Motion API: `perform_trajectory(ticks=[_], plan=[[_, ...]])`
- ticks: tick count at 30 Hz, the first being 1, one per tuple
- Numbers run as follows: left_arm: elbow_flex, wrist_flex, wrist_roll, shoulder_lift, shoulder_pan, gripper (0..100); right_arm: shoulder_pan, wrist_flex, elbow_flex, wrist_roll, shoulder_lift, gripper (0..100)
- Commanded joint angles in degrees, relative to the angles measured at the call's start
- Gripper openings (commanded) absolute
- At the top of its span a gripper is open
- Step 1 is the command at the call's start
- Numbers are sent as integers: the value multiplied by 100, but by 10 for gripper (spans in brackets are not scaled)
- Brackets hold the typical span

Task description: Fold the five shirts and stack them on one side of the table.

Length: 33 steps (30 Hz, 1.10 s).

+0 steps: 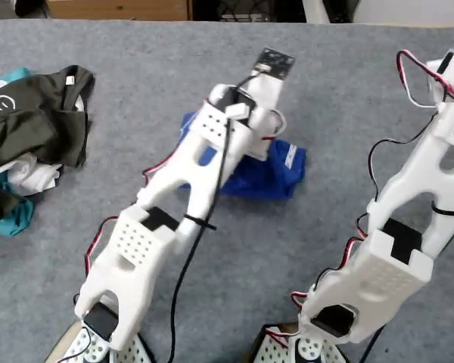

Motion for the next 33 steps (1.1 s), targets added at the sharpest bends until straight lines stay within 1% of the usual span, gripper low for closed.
perform_trajectory(ticks=[1,5,11,13,16,17,18,20,23,25,26,27,28,30,33], plan=[[-13,-598,422,-53,163,29,70,-105,-215,44,-136,15],[-22,-862,721,114,277,32,70,-105,-215,44,-127,15],[-13,-888,791,237,523,37,70,-105,-215,44,-110,15],[-4,-862,791,246,532,88,70,-105,-215,44,-110,15],[-57,-712,870,185,532,221,70,-105,-215,44,-110,15],[-171,-615,958,176,523,244,70,-105,-215,44,-110,15],[-400,-440,985,176,470,243,62,-79,-215,9,-110,15],[-1059,105,914,114,215,220,9,26,-154,0,-101,15],[-2123,879,703,79,-418,168,-193,273,-163,35,-22,15],[-2818,1336,580,62,-927,98,-563,536,-154,35,57,15],[-3046,1415,492,105,-1182,47,-774,730,-154,35,110,15],[-3125,1415,360,62,-1455,16,-1029,923,-154,35,171,15],[-3099,1407,220,53,-1754,40,-1319,1134,-163,35,242,15],[-2958,1407,44,53,-2246,26,-1952,1565,-163,9,374,15],[-2167,1415,-123,-35,-2844,27,-2769,1582,242,-158,497,14]])
